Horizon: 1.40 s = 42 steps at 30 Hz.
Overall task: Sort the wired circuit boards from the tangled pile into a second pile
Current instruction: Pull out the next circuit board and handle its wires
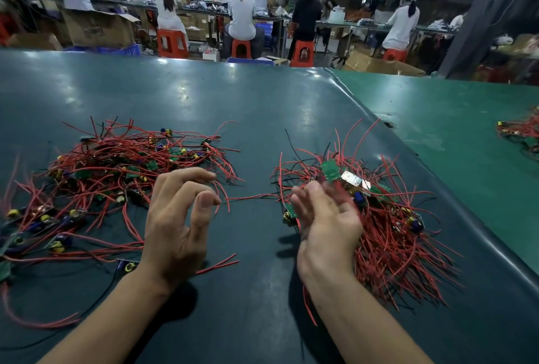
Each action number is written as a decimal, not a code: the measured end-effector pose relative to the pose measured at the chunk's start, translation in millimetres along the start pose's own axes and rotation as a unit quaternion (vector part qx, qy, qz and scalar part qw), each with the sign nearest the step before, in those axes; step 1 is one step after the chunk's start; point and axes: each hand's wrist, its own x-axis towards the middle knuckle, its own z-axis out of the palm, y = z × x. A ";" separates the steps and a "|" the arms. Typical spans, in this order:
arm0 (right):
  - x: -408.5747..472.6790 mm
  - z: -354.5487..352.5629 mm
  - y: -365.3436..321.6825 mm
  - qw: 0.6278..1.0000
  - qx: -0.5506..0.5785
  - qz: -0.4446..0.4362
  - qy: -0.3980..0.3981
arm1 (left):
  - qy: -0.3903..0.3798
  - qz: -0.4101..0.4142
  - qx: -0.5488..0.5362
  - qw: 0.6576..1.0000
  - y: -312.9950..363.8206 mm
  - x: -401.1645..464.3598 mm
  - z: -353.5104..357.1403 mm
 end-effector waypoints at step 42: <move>7.3 -12.0 13.0 0.780 -0.523 -0.214 -0.269 | -0.151 -0.266 0.324 0.895 -57.1 10.6 -23.0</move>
